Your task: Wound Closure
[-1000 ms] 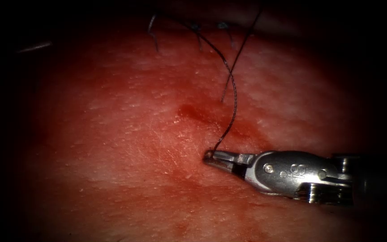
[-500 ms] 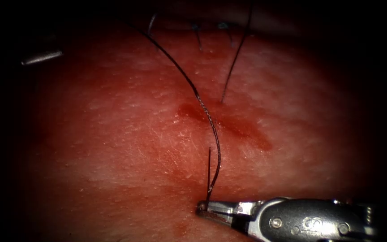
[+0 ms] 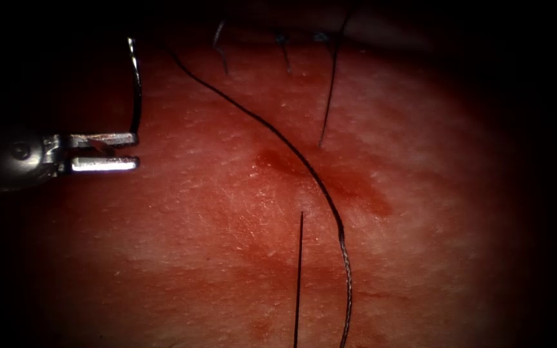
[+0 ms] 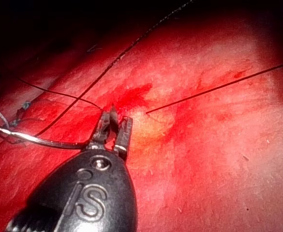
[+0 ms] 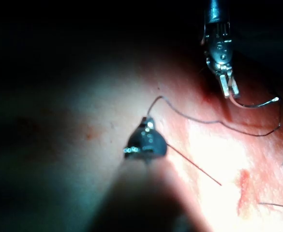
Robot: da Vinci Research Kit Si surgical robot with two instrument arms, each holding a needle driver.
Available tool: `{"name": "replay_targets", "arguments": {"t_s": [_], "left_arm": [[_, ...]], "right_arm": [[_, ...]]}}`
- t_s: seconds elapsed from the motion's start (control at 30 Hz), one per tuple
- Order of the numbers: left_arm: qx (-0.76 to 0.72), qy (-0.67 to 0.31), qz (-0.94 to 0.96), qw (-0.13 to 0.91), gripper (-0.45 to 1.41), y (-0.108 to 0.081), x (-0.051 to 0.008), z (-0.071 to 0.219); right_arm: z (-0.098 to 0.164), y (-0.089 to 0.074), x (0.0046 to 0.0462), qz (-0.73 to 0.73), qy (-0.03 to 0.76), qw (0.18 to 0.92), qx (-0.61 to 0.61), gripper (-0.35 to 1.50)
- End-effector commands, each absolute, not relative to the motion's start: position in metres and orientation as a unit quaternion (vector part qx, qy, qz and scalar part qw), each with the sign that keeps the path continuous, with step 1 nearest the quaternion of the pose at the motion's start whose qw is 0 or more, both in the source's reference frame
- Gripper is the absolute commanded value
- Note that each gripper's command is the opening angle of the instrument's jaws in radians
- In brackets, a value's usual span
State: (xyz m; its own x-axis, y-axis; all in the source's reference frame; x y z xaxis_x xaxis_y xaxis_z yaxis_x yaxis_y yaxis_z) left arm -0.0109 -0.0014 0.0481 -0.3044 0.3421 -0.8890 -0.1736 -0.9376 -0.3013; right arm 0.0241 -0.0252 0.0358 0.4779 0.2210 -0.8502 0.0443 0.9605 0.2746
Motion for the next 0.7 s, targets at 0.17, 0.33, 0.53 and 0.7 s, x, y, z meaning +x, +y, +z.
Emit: {"name": "replay_targets", "arguments": {"t_s": [0.17,0.33,0.53,0.7], "left_arm": [[-0.561,-0.089,0.809,0.152,-0.45,-0.0021,-0.0122,0.0494],[-0.560,-0.091,0.810,0.152,-0.45,-0.0021,-0.0120,0.0495],[-0.566,-0.096,0.806,0.147,-0.45,-0.0024,-0.0119,0.0491],[-0.584,-0.119,0.791,0.136,-0.45,-0.0027,-0.0117,0.0485]], "right_arm": [[0.0346,-0.0270,0.0252,0.031,0.508,0.849,0.145,-0.35],[0.0325,-0.0286,0.0256,0.016,0.506,0.848,0.157,-0.35],[0.0338,-0.0270,0.0256,0.012,0.523,0.842,0.134,0.39],[0.0368,-0.0238,0.0243,0.038,0.544,0.830,0.115,1.25]]}}
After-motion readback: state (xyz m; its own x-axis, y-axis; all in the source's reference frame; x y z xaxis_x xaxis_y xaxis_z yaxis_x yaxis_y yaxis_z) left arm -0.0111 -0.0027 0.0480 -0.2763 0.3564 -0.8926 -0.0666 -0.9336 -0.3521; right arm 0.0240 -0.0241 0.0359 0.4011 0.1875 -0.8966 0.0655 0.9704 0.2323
